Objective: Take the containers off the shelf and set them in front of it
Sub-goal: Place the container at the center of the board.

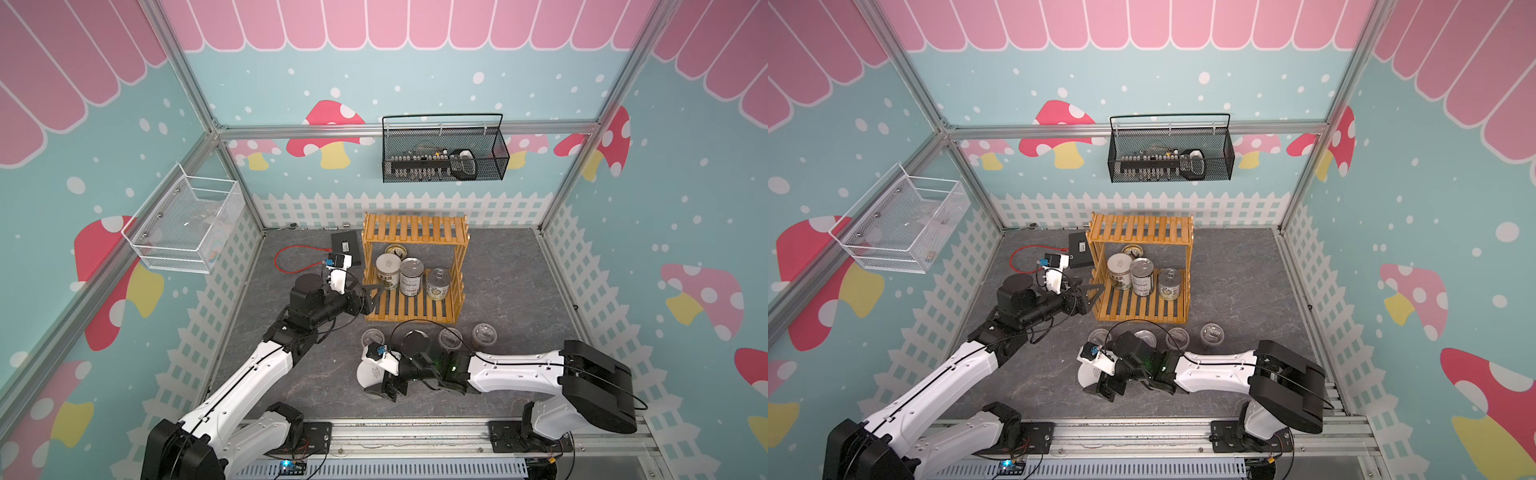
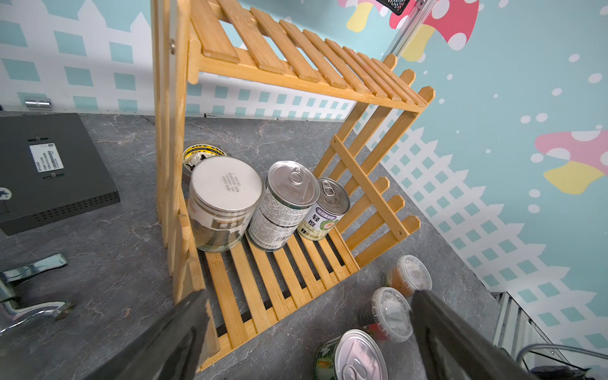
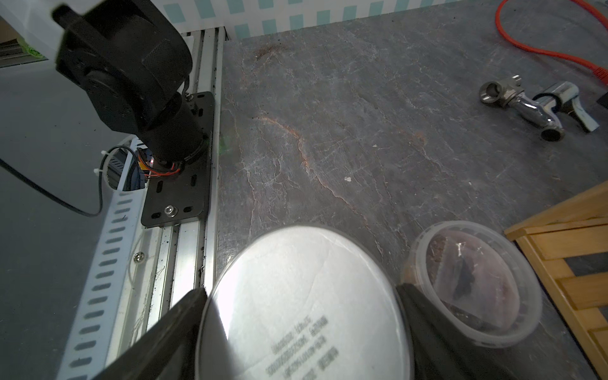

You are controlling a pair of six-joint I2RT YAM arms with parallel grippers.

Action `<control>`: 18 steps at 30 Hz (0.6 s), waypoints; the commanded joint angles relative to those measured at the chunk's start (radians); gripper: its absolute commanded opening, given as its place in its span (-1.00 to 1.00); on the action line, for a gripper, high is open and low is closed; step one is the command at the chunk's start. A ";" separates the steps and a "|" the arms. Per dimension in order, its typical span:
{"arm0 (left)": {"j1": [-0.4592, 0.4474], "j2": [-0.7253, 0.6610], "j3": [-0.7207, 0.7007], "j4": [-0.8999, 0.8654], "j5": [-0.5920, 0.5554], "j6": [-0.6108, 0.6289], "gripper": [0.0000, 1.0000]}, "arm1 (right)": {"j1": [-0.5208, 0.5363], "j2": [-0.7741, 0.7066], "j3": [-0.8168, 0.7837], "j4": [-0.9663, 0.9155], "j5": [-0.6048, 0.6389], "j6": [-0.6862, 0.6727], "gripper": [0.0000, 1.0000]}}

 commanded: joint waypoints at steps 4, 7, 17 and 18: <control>0.012 0.012 0.028 -0.008 0.028 0.016 0.98 | 0.000 0.031 0.030 0.072 -0.045 0.048 0.33; 0.011 0.010 0.027 -0.007 0.028 0.018 0.98 | 0.000 0.054 0.028 0.072 -0.022 0.056 0.39; 0.012 0.015 0.029 -0.007 0.040 0.016 0.98 | -0.003 0.014 0.021 0.051 0.046 0.044 0.98; 0.012 0.015 0.029 -0.006 0.039 0.016 0.98 | -0.004 -0.003 0.019 0.047 0.054 0.043 0.99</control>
